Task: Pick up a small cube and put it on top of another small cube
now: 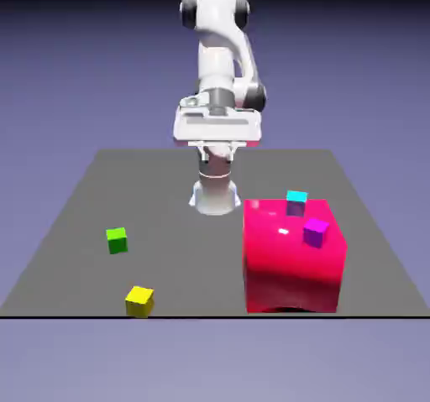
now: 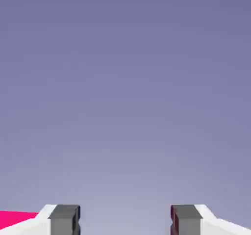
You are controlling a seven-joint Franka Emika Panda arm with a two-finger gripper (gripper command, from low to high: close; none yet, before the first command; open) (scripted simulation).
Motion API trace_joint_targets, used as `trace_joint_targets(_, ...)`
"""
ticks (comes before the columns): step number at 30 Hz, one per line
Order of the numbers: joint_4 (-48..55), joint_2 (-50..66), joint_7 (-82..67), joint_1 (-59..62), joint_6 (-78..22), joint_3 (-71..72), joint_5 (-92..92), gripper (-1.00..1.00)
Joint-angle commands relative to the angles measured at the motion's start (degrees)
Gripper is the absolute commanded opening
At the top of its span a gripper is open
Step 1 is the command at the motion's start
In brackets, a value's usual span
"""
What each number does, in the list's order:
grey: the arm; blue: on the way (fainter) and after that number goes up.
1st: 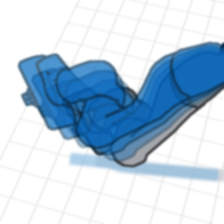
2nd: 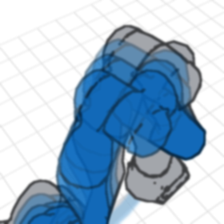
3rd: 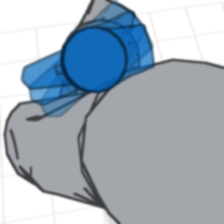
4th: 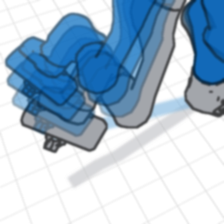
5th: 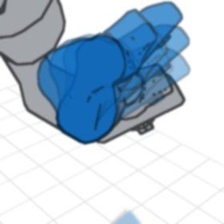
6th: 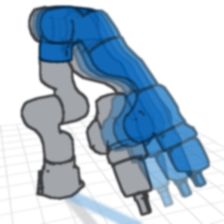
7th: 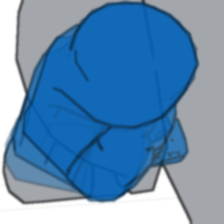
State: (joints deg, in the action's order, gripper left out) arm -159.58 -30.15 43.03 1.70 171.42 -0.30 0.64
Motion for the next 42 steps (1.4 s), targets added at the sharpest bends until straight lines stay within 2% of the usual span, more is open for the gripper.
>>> trace_joint_targets(1,1.18,2.08,0.48,1.98,-2.15,-0.25,0.53,0.0)
trace_joint_targets(23,27.17,47.76,10.98,45.43,-49.39,-5.71,12.16,0.0)
trace_joint_targets(25,27.61,48.53,11.16,46.17,-50.18,-5.8,12.36,0.0)
trace_joint_targets(29,24.58,55.29,9.14,46.18,-40.54,-4.08,15.17,0.0)
trace_joint_targets(30,24.58,55.29,9.14,46.18,-40.53,-4.07,15.17,-1.0)
trace_joint_targets(35,27.77,48.63,11.3,45.89,-50.24,-5.92,12.53,-1.0)
trace_joint_targets(42,36.74,52.91,19.17,31.38,-54.43,-12.63,21.33,-1.0)
